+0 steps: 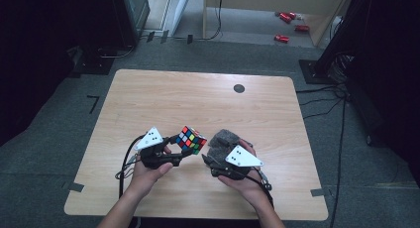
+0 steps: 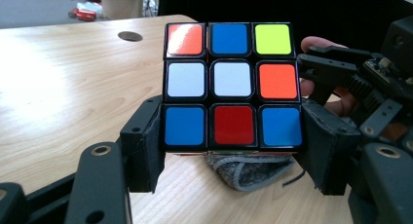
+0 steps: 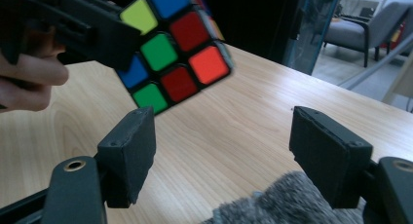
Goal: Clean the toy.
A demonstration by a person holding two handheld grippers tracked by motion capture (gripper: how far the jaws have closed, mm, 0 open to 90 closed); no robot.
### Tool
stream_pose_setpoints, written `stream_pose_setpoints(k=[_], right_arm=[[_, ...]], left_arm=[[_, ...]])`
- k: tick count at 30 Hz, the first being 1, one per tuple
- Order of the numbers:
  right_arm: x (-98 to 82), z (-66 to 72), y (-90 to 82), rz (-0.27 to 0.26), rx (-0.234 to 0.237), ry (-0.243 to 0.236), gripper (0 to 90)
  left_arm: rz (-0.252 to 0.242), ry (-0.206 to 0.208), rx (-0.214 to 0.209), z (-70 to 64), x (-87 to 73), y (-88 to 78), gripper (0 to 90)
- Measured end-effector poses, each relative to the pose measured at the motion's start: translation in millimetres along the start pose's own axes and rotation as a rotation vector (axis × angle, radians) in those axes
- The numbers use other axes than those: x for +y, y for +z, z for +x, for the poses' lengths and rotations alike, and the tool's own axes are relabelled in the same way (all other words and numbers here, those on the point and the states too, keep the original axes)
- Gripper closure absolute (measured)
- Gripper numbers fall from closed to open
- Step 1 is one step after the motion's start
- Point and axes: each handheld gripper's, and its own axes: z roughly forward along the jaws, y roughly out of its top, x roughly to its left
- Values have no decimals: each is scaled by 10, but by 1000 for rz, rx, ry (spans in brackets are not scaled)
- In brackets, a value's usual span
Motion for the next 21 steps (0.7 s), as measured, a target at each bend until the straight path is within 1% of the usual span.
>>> stream_pose_setpoints(k=[4,9,11,13,19,21], right_arm=[[-10,44,26,0,10,-30,233],[-26,98,57,-7,12,-87,204],[-37,122,74,-11,5,-122,208],[-50,142,91,-13,-2,-152,220],[-59,176,101,-36,-17,-197,265],[-63,183,99,-38,-23,-214,274]], left_arm=[[18,-5,-17,-28,9,28,357],[53,-32,-41,-61,16,77,357],[51,-42,-53,-79,19,87,357],[54,-39,-62,-100,26,96,357],[83,-35,-80,-161,16,155,357],[90,-51,-81,-159,18,164,357]])
